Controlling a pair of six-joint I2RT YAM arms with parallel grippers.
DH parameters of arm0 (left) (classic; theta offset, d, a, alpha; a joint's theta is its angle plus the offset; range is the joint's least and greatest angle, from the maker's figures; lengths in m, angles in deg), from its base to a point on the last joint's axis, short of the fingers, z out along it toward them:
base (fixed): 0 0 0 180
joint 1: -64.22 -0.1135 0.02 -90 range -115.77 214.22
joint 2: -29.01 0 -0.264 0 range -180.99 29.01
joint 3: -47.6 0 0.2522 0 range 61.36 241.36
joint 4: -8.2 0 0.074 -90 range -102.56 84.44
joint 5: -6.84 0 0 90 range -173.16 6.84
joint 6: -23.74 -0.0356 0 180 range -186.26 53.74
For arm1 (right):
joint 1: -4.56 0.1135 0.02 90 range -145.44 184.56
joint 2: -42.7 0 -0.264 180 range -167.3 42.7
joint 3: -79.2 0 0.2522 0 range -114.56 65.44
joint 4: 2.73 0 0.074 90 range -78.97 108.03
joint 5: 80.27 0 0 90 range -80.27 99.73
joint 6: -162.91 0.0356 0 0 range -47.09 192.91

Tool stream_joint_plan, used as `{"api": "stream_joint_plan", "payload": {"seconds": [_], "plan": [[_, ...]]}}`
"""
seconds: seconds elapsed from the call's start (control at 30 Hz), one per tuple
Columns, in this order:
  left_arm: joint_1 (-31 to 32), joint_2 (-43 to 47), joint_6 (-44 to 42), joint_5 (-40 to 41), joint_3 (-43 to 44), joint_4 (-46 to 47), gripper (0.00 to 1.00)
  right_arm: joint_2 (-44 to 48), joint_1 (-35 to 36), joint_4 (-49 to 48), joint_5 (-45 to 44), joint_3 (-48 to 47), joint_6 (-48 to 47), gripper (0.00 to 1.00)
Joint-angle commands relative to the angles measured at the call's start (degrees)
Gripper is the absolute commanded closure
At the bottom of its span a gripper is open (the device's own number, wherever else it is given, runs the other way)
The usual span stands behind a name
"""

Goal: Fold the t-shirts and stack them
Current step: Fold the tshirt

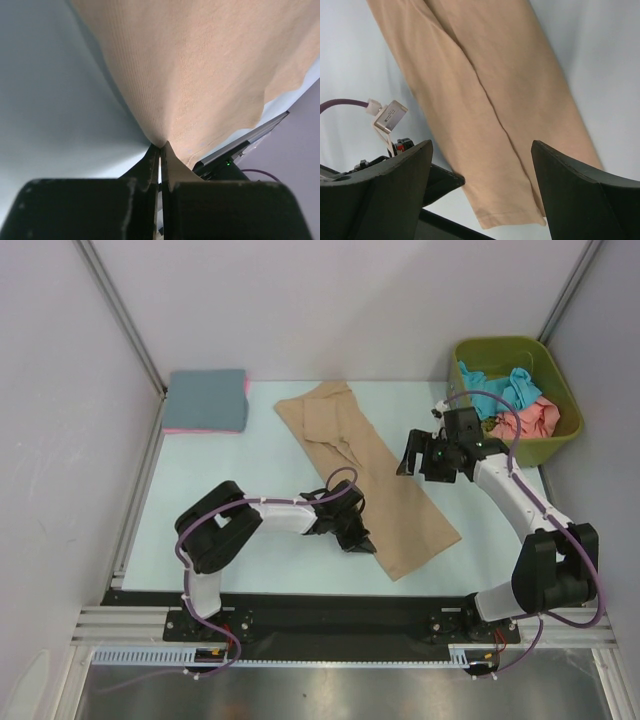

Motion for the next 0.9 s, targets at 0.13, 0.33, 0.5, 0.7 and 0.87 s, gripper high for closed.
{"api": "stream_joint_plan", "payload": {"seconds": [0.13,0.33,0.5,0.7,0.87], "plan": [[-2.4,2.4,-7.0,6.9,-9.5,-7.6,1.0,-0.1,4.3,-1.7,-1.4,0.7,-0.5,0.14],[-4.3,12.7,-12.2,8.8,-19.3,-13.1,1.0,-1.1,8.7,-4.1,-1.8,4.3,1.2,0.13],[-5.3,20.1,-15.9,10.0,-24.5,-19.8,0.98,-2.9,12.3,-6.1,-1.3,5.7,3.1,0.13],[-7.6,29.7,-21.7,14.1,-23.0,-28.9,0.61,-6.0,15.1,-6.7,-1.6,5.4,3.0,0.12],[-8.6,35.7,-28.7,20.4,-9.5,-31.8,0.48,-6.9,14.6,-4.3,-2.8,3.3,0.5,0.12]]}}
